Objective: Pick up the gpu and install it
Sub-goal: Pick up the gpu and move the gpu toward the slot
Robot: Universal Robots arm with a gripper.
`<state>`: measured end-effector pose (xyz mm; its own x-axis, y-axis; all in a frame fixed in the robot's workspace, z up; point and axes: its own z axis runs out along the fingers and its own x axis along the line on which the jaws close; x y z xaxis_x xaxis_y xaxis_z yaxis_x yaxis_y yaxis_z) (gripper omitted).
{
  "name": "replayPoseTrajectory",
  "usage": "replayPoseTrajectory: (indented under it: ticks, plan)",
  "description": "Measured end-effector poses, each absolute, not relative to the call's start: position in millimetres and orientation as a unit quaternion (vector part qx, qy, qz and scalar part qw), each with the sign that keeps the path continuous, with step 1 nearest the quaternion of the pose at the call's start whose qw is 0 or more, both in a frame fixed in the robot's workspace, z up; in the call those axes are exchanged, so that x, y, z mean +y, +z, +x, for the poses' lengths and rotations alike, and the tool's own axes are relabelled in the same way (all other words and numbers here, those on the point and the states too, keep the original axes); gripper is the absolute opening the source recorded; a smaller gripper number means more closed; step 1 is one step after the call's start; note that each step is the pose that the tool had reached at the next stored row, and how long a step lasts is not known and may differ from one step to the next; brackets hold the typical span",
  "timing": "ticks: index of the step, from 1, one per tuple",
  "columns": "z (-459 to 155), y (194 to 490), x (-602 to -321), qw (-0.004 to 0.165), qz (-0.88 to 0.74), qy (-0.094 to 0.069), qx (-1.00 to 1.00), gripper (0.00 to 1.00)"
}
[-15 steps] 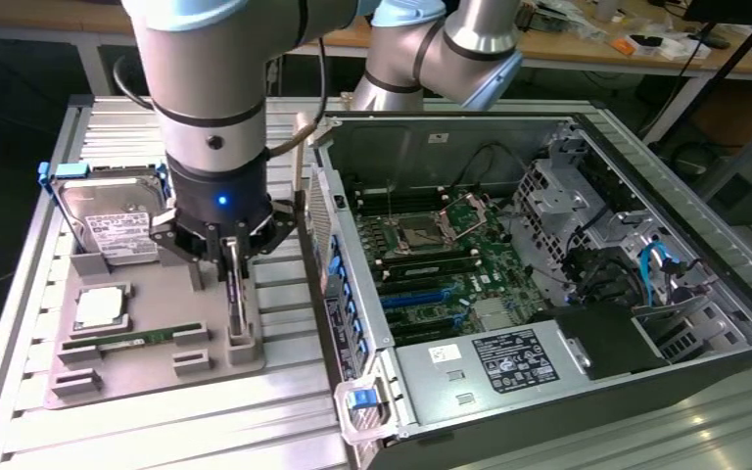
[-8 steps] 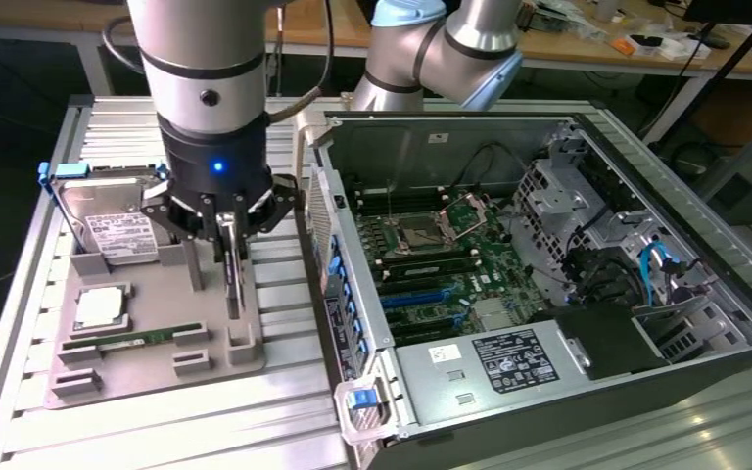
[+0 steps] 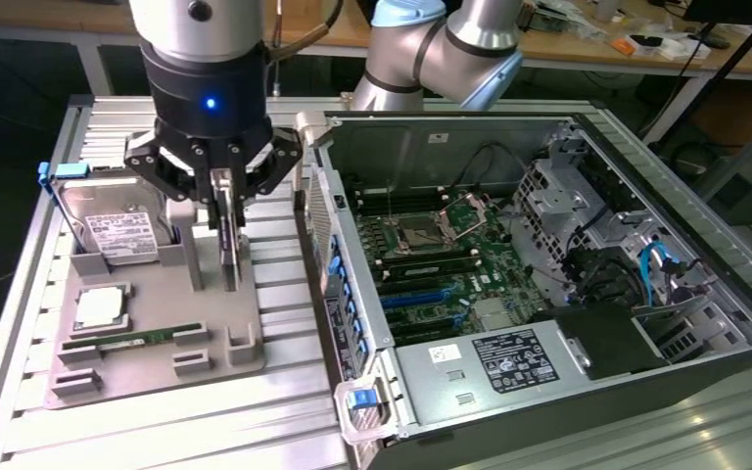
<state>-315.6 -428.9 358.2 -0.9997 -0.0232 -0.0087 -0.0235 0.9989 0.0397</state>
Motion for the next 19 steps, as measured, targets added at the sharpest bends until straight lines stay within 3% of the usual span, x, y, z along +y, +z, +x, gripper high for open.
replayPoseTrajectory:
  ticks: [19]
  plan:
    - [-315.6,428.0,-428.9,0.004,-0.012,0.02,1.0,0.27]
